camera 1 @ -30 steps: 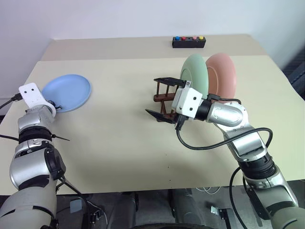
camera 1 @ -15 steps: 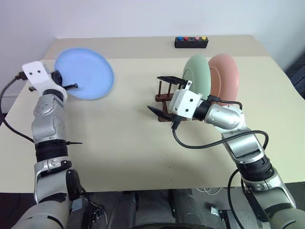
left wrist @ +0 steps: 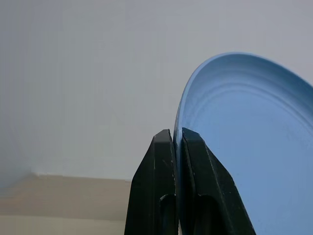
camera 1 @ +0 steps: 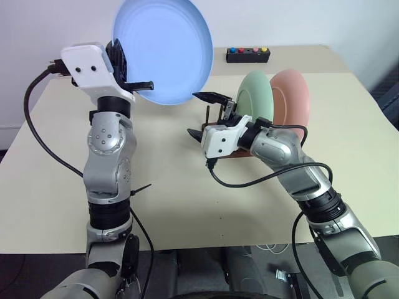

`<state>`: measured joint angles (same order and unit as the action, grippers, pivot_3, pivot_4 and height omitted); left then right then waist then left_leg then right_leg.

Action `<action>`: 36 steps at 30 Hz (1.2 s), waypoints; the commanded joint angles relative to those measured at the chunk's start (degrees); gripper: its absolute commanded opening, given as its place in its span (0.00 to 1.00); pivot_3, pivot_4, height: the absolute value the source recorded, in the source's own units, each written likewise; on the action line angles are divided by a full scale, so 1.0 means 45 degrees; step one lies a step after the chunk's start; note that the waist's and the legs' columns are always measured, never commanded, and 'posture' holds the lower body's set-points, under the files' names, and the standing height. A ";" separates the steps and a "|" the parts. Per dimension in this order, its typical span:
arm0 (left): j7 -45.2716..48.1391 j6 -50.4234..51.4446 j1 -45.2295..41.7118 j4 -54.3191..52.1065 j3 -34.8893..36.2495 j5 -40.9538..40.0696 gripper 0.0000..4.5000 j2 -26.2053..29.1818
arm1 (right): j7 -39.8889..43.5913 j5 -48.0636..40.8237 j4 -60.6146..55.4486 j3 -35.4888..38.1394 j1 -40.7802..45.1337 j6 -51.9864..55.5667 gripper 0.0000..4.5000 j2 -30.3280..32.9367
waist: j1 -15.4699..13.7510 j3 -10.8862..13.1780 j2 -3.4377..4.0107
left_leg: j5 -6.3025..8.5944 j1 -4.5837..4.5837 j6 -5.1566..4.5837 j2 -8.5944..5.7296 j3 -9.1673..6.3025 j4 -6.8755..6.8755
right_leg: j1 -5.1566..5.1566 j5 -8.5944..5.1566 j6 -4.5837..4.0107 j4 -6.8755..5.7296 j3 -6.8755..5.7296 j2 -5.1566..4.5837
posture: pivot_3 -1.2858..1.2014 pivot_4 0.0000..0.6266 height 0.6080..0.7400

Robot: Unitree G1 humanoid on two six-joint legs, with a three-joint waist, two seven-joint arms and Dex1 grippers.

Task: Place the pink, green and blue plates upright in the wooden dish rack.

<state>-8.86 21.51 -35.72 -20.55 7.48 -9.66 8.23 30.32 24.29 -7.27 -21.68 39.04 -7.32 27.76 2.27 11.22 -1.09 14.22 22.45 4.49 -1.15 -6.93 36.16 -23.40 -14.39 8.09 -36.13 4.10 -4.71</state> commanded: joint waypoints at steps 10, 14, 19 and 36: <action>0.0879 0.1020 0.0452 -0.2199 -0.0494 -0.0647 0.00 -0.0512 | -0.1022 0.2055 0.1179 -0.0130 0.0759 -0.0982 0.81 -0.0310 | 0.0017 0.0000 0.0000 | -0.0001 0.0000 0.0001 0.0000 0.0001 -0.0003 | 0.0001 -0.0001 -0.0001 0.0002 0.0000 0.0000 | 0.52 0.24 1.00; 0.0974 0.1105 0.0546 -0.2286 -0.0547 -0.0641 0.00 -0.0597 | -0.1044 0.2197 0.1198 -0.0054 0.0813 -0.0934 0.36 -0.0354 | 0.0017 0.0000 0.0000 | -0.0001 0.0000 0.0001 0.0000 0.0000 0.0001 | 0.0006 -0.0001 -0.0001 0.0003 0.0000 0.0001 | 0.52 0.24 1.00; 0.1184 0.1146 0.0672 -0.2293 -0.0651 -0.0650 0.00 -0.0676 | -0.1142 0.2426 0.1250 -0.0003 0.0858 -0.0945 0.02 -0.0343 | 0.0016 0.0000 -0.0001 | -0.0001 -0.0001 0.0002 0.0000 0.0000 -0.0001 | 0.0005 -0.0001 -0.0002 0.0003 -0.0001 0.0001 | 0.52 0.24 1.00; 0.0755 0.0590 0.0001 -0.1603 0.3210 -0.4100 0.92 -0.0980 | -0.1756 0.3395 0.1325 0.0067 0.0904 -0.1698 0.00 -0.0133 | 0.0028 0.0002 -0.0004 | -0.0001 -0.0003 0.0002 0.0001 0.0000 0.0000 | 0.0007 -0.0002 -0.0003 0.0005 -0.0001 0.0001 | 0.52 0.24 1.00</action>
<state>-4.42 25.59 -34.43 -26.96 19.77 -25.78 3.26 23.51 39.40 -0.11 -22.95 41.28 -14.32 27.11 2.39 11.23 -1.10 14.21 22.44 4.50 -1.15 -6.93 36.16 -23.36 -14.39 8.08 -36.09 4.09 -4.71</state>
